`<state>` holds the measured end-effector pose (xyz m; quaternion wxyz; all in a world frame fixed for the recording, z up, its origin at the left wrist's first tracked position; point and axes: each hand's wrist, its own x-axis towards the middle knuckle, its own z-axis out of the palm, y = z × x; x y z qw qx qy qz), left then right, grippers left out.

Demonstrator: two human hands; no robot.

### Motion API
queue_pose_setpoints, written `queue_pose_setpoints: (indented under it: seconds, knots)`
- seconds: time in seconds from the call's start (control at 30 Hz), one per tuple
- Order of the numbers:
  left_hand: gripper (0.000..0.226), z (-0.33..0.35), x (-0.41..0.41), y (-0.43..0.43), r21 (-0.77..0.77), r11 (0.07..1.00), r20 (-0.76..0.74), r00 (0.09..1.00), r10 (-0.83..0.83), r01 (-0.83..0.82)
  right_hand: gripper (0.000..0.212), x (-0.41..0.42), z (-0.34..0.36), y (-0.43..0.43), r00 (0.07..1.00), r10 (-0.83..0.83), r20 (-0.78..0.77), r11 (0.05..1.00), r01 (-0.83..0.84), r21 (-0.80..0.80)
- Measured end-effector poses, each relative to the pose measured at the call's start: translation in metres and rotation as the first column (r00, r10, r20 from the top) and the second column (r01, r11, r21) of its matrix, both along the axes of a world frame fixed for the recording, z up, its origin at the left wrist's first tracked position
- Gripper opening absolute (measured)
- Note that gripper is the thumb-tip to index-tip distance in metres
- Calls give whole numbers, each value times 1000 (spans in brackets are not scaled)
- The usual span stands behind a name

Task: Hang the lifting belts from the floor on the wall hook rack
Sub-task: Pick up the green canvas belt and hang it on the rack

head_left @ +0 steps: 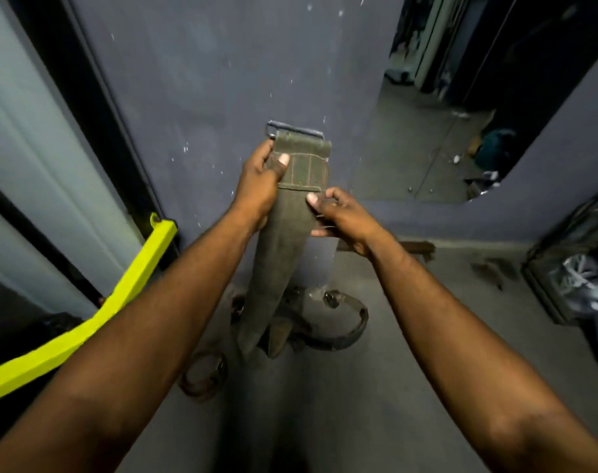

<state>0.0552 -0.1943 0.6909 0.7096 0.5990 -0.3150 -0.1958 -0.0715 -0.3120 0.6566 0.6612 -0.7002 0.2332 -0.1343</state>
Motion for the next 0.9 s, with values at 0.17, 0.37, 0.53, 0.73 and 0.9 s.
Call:
queue_pose_setpoints:
  seconds: [0.17, 0.37, 0.53, 0.73, 0.9]
  knots:
    - [29, 112, -2, 5, -145, 989, 154, 988, -1, 23, 24, 13, 88, 12, 970, -80, 228, 966, 131, -221]
    - [21, 221, 4, 11, -298, 949, -74, 994, 82, -100, 20, 25, 175, 20, 918, -68, 391, 903, 224, -367]
    - [21, 257, 0, 8, -414, 908, -110, 993, 29, -73, 8, 24, 223, 21, 905, -4, 424, 923, 167, -348]
    - [9, 275, -6, 1, -485, 869, -62, 995, 80, -100, 14, 19, 240, 29, 848, -73, 524, 925, 254, -283]
    - [13, 293, -10, 0, -482, 862, -139, 985, 104, -159, 33, 9, 231, 35, 895, 21, 445, 937, 138, -322]
